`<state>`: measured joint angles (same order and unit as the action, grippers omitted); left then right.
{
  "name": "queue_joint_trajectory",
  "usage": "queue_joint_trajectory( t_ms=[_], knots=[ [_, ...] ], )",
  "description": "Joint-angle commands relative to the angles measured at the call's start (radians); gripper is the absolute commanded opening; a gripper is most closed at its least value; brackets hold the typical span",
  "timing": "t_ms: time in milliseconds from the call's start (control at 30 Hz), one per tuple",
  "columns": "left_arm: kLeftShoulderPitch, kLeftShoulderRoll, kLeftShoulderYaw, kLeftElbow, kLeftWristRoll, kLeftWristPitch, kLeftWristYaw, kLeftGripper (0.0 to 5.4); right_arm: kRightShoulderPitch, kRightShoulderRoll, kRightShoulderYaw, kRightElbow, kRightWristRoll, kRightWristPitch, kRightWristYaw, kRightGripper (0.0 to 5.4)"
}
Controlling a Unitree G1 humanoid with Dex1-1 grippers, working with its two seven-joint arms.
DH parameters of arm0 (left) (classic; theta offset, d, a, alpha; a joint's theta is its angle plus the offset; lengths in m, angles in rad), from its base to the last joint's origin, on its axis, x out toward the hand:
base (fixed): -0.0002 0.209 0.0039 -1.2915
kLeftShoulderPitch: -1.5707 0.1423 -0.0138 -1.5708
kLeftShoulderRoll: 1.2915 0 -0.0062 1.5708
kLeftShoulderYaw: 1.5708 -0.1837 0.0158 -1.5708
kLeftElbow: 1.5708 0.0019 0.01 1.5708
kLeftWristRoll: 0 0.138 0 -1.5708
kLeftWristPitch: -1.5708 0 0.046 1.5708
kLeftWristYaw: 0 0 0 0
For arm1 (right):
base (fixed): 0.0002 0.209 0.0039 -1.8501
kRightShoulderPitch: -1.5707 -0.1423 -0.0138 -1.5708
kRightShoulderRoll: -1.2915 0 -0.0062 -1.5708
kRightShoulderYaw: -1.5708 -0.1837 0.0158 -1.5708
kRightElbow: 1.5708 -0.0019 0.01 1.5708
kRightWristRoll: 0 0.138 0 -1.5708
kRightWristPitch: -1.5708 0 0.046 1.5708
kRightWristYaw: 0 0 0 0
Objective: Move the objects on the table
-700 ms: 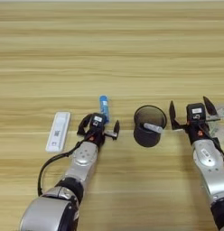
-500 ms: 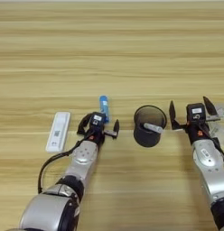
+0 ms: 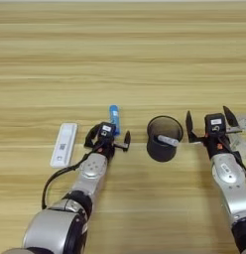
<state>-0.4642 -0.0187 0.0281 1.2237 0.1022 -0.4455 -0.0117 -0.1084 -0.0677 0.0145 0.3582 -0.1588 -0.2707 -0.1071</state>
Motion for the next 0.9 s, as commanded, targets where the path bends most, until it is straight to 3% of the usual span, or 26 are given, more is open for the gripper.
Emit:
queue_joint_trajectory(
  t_ms=[33,900],
  knots=[
    [0.005,0.005,0.006,0.021,-0.005,0.02,0.009,5.39,0.009,0.003,0.002,-0.012,-0.001,0.01,-0.005,5.4],
    [0.001,0.006,0.017,0.028,-0.009,0.021,0.003,2.86,0.003,0.003,0.003,-0.001,-0.001,0.009,-0.004,5.4]
  ],
)
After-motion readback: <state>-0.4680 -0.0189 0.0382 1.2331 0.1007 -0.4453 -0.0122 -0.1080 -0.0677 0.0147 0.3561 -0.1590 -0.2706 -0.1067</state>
